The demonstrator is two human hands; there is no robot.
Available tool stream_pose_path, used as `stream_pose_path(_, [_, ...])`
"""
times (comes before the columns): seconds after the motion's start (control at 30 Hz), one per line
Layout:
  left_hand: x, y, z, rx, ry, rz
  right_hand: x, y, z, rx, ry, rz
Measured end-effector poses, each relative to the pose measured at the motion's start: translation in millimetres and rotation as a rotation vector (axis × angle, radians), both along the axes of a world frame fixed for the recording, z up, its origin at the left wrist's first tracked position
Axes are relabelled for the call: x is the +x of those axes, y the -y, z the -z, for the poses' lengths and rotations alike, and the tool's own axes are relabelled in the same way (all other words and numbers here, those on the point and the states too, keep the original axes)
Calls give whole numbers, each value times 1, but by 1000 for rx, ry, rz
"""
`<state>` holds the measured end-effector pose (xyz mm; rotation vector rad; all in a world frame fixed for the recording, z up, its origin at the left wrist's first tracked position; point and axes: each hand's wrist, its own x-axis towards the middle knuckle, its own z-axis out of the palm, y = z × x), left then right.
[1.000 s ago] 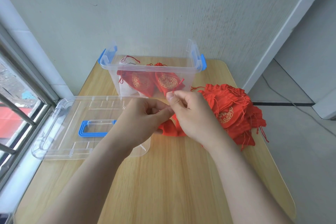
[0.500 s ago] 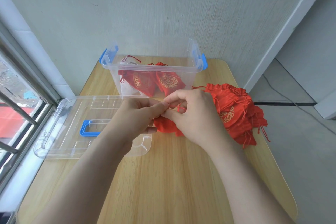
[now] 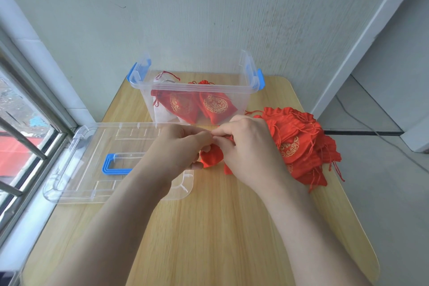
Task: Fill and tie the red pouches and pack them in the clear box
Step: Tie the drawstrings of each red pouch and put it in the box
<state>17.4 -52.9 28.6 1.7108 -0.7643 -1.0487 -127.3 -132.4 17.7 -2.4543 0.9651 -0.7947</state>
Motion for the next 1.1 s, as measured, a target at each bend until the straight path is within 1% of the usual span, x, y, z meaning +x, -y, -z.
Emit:
stream_pose_path(0.1, [0, -1, 1, -57, 17, -56, 0, 0, 0, 33, 32, 38])
stream_pose_path(0.2, [0, -3, 1, -108, 76, -97, 0, -1, -3, 124, 90, 36])
stream_pose_path(0.4, [0, -3, 3, -221, 341, -141, 2, 0, -6, 475, 228, 62])
stream_pose_path(0.6, [-6, -4, 1, -289, 370, -103, 1, -2, -15, 836, 288, 42])
stream_pose_path(0.67, [-7, -3, 1, -285, 391, -115, 2, -3, -16, 923, 308, 24])
stream_pose_path(0.73, [-7, -4, 0, -283, 385, -99, 2, -4, -19, 942, 303, 16])
stream_pose_path(0.83, [-10, -4, -3, -271, 382, -35, 2, -8, -25, 900, 266, 24])
stream_pose_path(1.0, [-13, -6, -7, -272, 354, 17, 1, -7, -27, 922, 369, 83])
stream_pose_path(1.1, [-15, -5, -6, -259, 385, 7, 2, -4, -24, 937, 388, 91])
